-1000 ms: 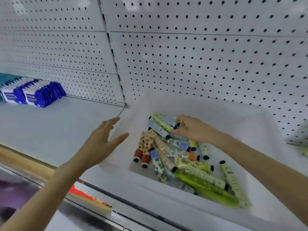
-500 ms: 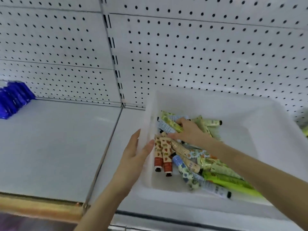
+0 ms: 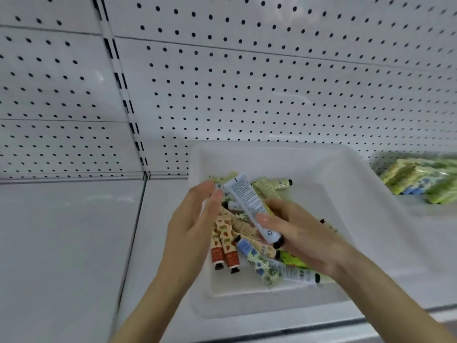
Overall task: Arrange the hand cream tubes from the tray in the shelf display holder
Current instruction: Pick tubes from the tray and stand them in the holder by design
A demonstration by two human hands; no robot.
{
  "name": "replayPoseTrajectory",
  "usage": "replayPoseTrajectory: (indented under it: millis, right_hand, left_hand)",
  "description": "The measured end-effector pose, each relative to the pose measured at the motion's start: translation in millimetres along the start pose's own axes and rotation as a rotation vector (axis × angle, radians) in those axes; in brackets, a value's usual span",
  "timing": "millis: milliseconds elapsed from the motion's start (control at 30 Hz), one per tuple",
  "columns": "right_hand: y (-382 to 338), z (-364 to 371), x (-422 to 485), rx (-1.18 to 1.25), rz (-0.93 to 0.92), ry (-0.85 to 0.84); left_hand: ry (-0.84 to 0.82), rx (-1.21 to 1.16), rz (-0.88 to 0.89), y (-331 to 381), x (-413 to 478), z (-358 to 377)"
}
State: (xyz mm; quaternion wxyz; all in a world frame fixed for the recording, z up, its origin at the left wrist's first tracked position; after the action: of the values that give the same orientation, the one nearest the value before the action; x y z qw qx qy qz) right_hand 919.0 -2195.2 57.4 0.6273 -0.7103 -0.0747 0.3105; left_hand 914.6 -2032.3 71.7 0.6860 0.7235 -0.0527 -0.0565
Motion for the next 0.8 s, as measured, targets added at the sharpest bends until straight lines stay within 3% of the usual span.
replayPoseTrajectory:
  millis: [100,200,400,633,800]
  right_hand:
    - [-4.2,8.3,-16.0,-0.070,-0.069,0.052]
    - [-2.2,10.4,-20.6,-0.116,-0.098,0.098]
    - [8.6,0.0,-20.6,-0.147,-0.107,0.190]
    - [13.6,-55.7,-19.8,-0.324,0.052,0.092]
    - [32.5,-124.5,27.9,-0.545,0.111,0.190]
  left_hand:
    - [-0.219,-0.208,-0.140,-9.3,8.6,36.1]
    - [-0.277,-0.324,-0.243,-15.8,10.9,55.4]
    - [-0.235,-0.412,-0.280,-23.2,17.2,67.8]
    - [-0.103,-0.413,-0.213,-20.0,33.2,58.0]
    - [0.021,-0.671,-0.403,-46.6,41.9,48.8]
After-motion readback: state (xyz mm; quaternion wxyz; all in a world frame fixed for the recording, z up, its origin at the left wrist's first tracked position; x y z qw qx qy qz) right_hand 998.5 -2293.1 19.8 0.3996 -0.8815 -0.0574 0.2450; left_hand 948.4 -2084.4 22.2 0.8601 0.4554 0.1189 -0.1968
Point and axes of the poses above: each hand's wrist, its own x-axis towards the middle knuckle, its own z-axis out of the palm, y = z × x, the point moved 8 cm from there along x, towards the middle knuckle, and after that the axes turned 11 degrees about -y, right-handed, at the moved point
